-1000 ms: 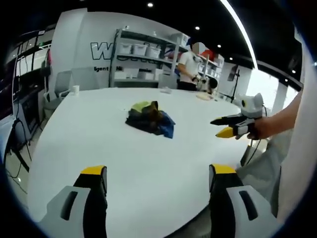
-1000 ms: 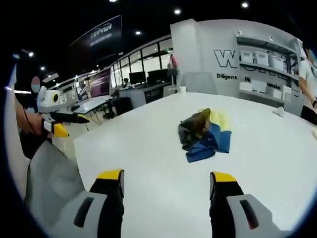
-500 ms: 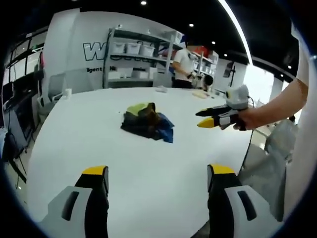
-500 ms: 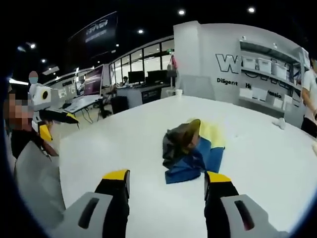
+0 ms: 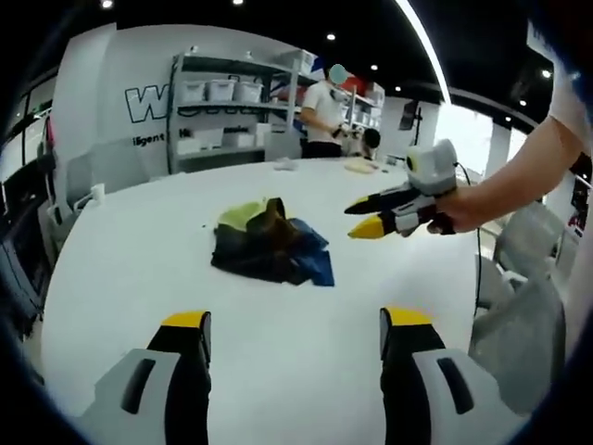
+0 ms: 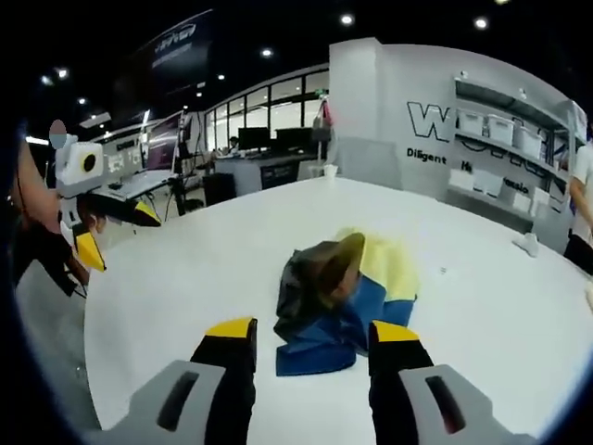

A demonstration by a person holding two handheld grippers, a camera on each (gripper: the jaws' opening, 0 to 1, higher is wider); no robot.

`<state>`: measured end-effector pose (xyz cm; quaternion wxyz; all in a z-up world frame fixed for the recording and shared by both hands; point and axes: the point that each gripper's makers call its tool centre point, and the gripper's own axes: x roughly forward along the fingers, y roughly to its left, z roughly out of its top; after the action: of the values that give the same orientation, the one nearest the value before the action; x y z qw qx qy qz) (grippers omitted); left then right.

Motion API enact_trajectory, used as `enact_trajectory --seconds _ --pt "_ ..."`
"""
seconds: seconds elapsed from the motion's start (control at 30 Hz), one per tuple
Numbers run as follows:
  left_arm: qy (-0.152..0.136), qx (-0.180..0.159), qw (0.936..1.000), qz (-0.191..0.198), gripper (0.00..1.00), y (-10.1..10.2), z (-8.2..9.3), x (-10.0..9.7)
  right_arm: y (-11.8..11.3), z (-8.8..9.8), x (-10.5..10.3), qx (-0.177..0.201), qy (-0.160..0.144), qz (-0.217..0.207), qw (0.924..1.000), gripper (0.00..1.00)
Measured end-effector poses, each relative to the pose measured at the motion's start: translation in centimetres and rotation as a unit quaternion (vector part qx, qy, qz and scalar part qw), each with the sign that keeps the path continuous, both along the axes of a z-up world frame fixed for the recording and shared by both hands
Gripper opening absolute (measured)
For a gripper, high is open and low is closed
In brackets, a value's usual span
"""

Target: Fold the garment on the visible template until the final outline fits inside the template.

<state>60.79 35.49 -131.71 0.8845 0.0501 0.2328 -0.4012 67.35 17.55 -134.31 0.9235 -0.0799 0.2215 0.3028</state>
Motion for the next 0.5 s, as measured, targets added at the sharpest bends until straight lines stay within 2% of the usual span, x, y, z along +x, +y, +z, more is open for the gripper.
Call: enact_trajectory --seconds 0.27,0.5 --pt "-0.007 0.005 0.9996 -0.026 0.68 -2.4 -0.6 3.5 0.1 -1.5 1.9 -0.009 0.008 -0.005 0.9999 0.37" --pt "-0.015 0.014 0.9990 -0.041 0.65 -3.5 -1.1 6.2 0.4 -2.6 3.5 -0.021 0.012 -0.004 0.9997 0.32"
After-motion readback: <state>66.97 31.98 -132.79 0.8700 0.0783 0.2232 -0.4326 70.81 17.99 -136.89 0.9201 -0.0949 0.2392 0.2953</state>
